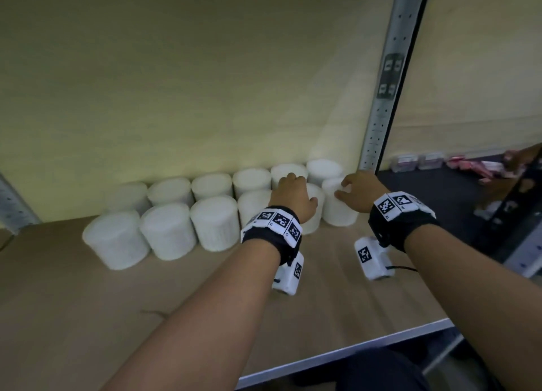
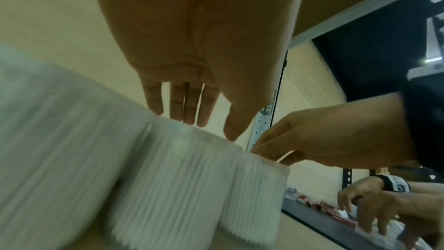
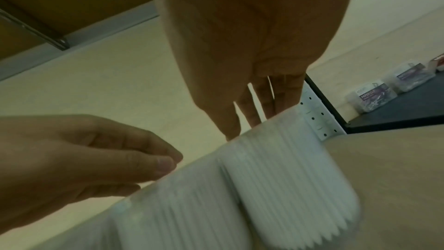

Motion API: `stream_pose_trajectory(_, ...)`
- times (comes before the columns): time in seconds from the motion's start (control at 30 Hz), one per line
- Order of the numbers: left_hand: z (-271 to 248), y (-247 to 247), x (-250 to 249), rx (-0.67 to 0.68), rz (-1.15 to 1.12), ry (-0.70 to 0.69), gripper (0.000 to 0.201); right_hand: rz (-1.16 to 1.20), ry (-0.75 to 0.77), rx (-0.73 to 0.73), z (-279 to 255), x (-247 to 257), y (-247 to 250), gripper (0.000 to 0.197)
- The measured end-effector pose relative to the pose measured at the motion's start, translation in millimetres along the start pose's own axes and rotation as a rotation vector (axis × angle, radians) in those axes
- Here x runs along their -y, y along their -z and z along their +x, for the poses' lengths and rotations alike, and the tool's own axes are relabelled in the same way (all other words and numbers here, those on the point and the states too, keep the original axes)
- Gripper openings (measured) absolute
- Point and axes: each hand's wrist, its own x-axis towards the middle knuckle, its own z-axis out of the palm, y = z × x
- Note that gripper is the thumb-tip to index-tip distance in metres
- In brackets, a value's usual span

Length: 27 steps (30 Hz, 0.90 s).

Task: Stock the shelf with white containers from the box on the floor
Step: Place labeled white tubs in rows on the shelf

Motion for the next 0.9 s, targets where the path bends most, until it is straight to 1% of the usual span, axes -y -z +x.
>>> stream_pose_trajectory(0.1, 5.0, -6.7, 1.1, 0.017, 0.051, 0.021, 0.050, -0.022, 0.013, -0.008, 3.1, -4.7, -5.7, 0.053)
stream_pose_trajectory(0.4, 6.4, -10.5, 7.8, -0.010, -0.004, 0.006, 0.050, -0.026, 0.034, -0.011, 7.6, -7.4, -7.4, 0.051)
stream_pose_trajectory(0.53, 7.6, -9.9, 8.6, -0.010, -0.017, 0.012, 0.049, -0.015, 0.033, 0.011, 7.0, -7.5, -4.2, 0.050)
stream_pose_trajectory(0.73, 5.6, -11.4, 8.9, -0.022, -0.034, 0.015, 0.048, 0.019, 0.070, 0.047, 7.0, -8.5, 0.0, 0.036)
stream_pose_trajectory(0.77, 5.5, -11.1, 8.7, -0.020, -0.034, 0.016, 0.048, 0.029, 0.072, 0.055, 8.0, -9.2, 1.0, 0.036)
stream_pose_trajectory(0.9, 6.1, -9.9, 8.7, -0.008, -0.042, 0.028, 0.048, 0.061, 0.085, 0.073, 10.6, -6.7, 5.1, 0.046)
